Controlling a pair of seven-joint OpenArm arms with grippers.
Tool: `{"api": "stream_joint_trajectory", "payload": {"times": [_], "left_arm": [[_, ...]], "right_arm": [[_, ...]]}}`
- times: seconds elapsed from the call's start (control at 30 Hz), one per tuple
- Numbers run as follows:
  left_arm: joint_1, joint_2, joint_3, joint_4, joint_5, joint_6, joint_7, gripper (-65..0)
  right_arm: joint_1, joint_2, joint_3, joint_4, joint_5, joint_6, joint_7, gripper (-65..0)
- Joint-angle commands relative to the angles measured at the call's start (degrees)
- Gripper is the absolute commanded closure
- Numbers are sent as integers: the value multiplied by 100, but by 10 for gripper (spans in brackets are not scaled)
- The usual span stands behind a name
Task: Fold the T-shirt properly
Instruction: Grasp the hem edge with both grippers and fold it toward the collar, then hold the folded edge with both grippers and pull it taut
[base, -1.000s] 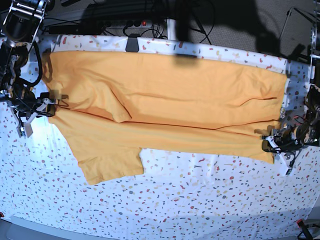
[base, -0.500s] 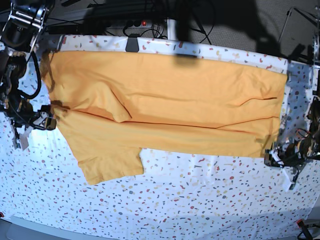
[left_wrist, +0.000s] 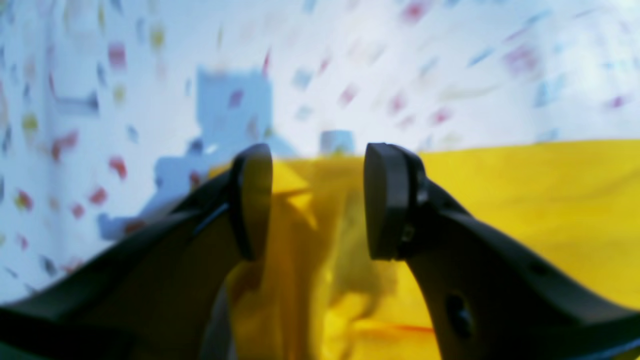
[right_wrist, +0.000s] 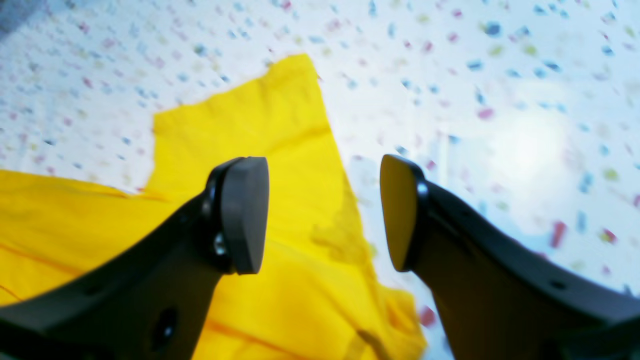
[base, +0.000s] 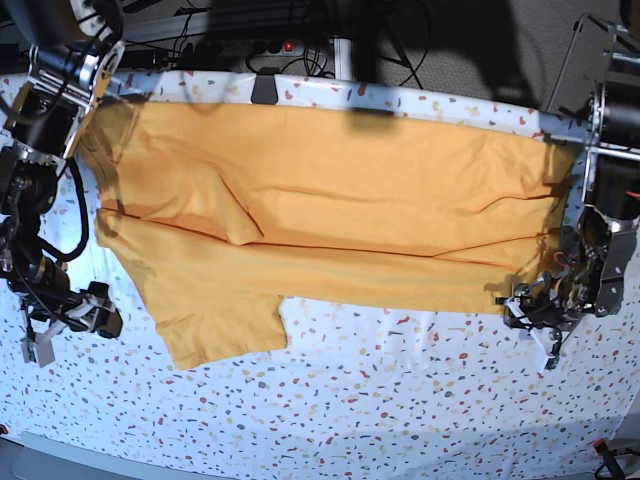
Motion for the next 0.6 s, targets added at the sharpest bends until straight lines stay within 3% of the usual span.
{"api": "stream_joint_trajectory", "payload": {"times": [0.0,0.13,0.4,0.57], "left_arm": [[-284,-31,-44,0,-66,2,-188,-291],[-409,0,-44,-59,-63,2,-177,-291],[-396,-2,-44,-63,-44,2,-181,-291],[-348,0,-44,-63,66,2,-192,-290]], "right_arm": [[254,50,15,22,111,52,208,-353],[809,-164,-13,-704,-522,52,734,-351],[2332,-208,-933,-3912,-2350,52,2326,-351],[2605,-323,-1657,-4817,-3025,-507,2485,-351]]}}
